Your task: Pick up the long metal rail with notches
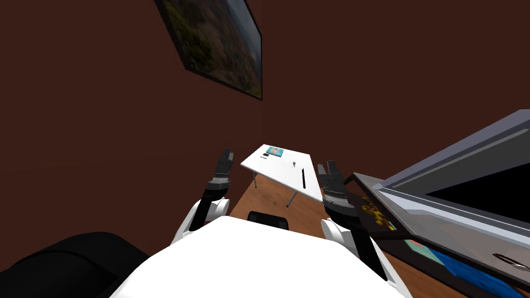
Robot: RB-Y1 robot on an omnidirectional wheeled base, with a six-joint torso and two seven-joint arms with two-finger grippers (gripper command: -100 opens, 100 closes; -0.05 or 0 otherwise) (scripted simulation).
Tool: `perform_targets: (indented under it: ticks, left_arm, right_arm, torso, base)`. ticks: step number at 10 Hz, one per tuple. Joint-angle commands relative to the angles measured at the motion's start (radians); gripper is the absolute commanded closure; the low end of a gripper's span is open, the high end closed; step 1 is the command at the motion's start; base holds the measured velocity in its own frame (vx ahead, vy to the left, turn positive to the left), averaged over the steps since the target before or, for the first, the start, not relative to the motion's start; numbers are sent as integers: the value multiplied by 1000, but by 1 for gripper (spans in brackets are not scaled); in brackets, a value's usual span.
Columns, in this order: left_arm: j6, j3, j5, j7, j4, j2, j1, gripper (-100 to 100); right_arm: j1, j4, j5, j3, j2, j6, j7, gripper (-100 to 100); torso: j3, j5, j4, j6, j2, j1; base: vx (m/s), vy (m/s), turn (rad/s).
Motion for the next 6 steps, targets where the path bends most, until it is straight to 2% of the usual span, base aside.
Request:
perform_targets:
  ticks: [1, 2, 3, 4, 5, 6]
  left_arm:
    - [0, 0, 0, 0, 0, 0, 0, 0]
    - [0, 0, 0, 0, 0, 0, 0, 0]
    - [0, 0, 0, 0, 0, 0, 0, 0]
    - [0, 0, 0, 0, 0, 0, 0, 0]
    - [0, 0, 0, 0, 0, 0, 0, 0]
    - [0, 0, 0, 0, 0, 0, 0, 0]
  right_arm:
    - [3, 31, -27, 12, -50, 12, 1, -100]
    - [3, 31, -27, 12, -67, 12, 1, -100]
    - [1, 50, -48, 21, -105, 28, 1, -100]
    - [1, 50, -48, 21, -114, 28, 1, -100]
    - [-2, 72, -71, 30, -153, 45, 0, -100]
    - [-2, 72, -71, 30, -162, 45, 0, -100]
  torso:
    - [0, 0, 0, 0, 0, 0]
    - [1, 0, 0, 0, 1, -1]
    - [0, 0, 0, 1, -1, -1]
    - [-1, 0, 0, 0, -2, -1]
    - [-2, 0, -1, 0, -3, 0]
    - [-2, 0, -1, 0, -3, -1]
  base:
    - [-142, -51, 257]
    - [-99, -47, 59]
    - [-80, -43, 117]
    - [-67, -38, 80]
    - [-84, -50, 149]
    - [-77, -47, 101]
